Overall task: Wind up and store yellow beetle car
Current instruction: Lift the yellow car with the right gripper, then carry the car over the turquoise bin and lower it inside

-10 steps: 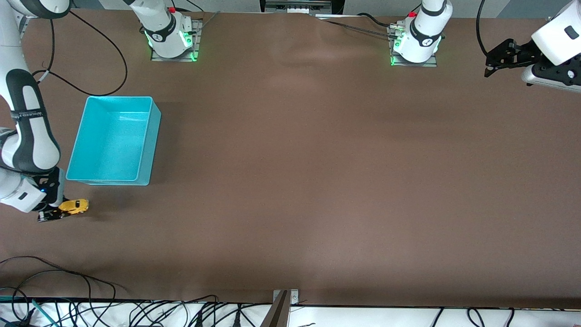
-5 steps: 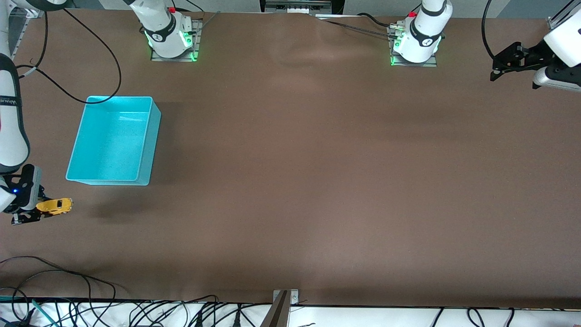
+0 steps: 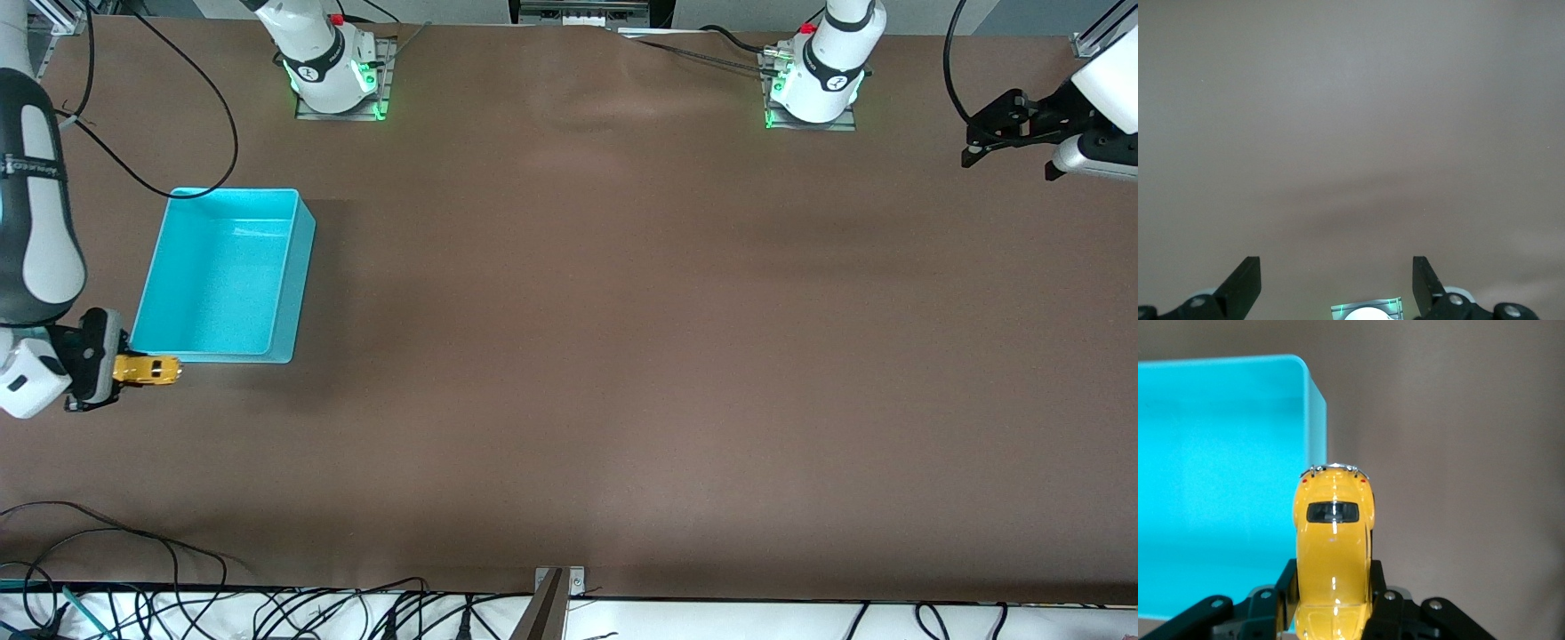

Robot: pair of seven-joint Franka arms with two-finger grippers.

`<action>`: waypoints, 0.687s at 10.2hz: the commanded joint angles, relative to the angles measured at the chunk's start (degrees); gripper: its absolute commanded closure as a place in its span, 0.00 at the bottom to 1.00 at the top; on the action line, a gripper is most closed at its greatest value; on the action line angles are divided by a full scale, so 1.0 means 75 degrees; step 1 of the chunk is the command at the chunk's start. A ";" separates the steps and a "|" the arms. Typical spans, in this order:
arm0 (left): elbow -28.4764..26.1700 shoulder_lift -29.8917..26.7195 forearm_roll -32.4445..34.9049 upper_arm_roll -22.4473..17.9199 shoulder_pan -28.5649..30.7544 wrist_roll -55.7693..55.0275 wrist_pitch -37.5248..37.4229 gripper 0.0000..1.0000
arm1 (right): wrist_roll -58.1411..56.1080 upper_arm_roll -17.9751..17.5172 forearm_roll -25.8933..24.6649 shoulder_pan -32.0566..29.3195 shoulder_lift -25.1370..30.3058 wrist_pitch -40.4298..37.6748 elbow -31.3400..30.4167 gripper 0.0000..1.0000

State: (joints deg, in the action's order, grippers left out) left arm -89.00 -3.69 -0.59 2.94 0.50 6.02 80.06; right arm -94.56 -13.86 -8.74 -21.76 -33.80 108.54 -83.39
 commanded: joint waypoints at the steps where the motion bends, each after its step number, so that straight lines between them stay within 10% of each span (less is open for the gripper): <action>1: 0.0229 0.0128 -0.0097 0.0019 0.0051 -0.0030 -0.0045 0.00 | 0.0850 -0.0016 -0.0112 -0.0064 0.1490 0.1049 -0.2431 1.00; 7: 0.0241 0.0129 -0.0096 0.0019 0.0063 0.0017 -0.0069 0.00 | 0.1031 0.0124 -0.0124 -0.0145 0.3065 0.4018 -0.6434 1.00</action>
State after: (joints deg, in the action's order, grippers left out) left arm -88.94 -3.45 -0.59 2.92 0.53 6.02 80.06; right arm -86.02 -13.32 -8.93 -21.77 -14.98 135.06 -125.23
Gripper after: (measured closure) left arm 0.000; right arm 0.555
